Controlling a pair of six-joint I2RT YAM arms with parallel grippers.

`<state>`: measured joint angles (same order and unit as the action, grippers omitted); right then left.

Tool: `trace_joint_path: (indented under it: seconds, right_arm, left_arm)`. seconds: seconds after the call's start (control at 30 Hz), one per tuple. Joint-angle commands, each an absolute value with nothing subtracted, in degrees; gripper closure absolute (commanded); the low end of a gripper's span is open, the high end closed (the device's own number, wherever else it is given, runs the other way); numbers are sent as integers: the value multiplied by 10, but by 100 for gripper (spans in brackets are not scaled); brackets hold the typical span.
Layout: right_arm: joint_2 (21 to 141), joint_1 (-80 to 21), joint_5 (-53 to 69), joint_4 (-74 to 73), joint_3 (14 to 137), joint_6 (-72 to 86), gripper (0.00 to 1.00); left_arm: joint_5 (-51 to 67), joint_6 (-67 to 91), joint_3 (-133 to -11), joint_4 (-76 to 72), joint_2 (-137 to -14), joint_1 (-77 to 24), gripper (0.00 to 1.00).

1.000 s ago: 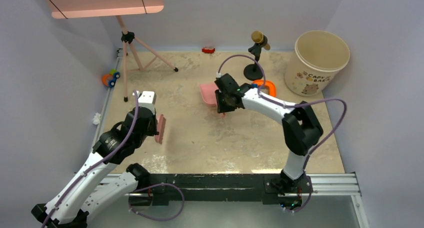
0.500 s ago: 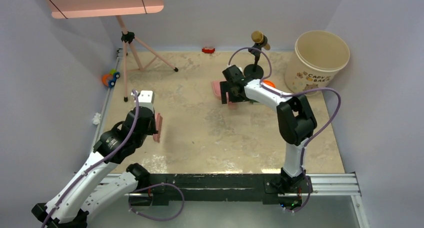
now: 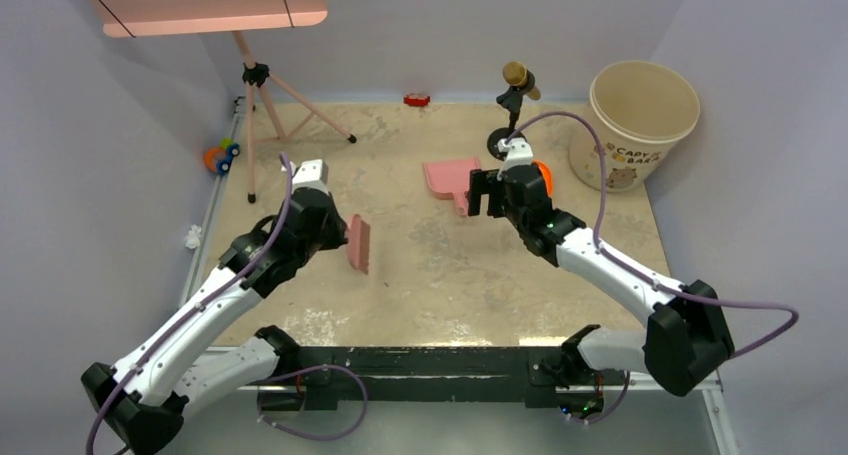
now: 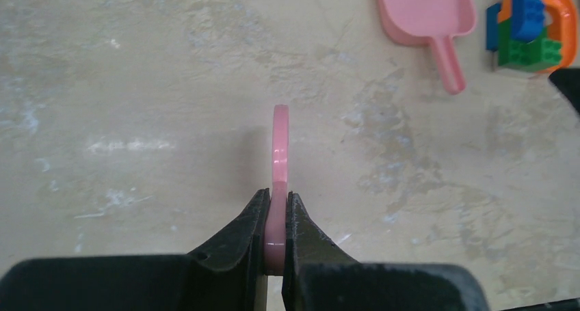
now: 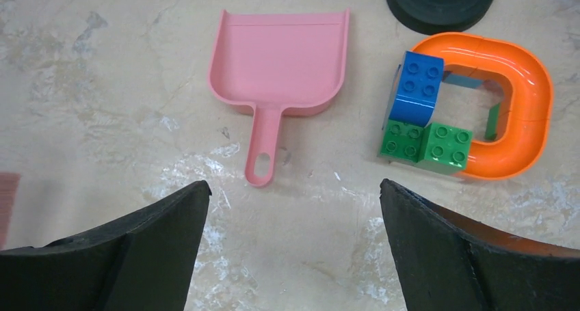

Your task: Sweep away the paper scraps from the table

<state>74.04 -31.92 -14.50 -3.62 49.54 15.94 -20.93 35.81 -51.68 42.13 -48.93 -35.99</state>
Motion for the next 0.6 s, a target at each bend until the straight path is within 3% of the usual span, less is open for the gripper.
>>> trace_joint_path:
  seconds: [0.0,0.57]
  right_arm:
    - [686,-320,-177,102,421,161,2]
    - [641,-319,-233,157,359,170,1]
  left_arm:
    - [-176,441,-559,281,-556,-357,100]
    - [-167,503,-849,113,-907,-323,100]
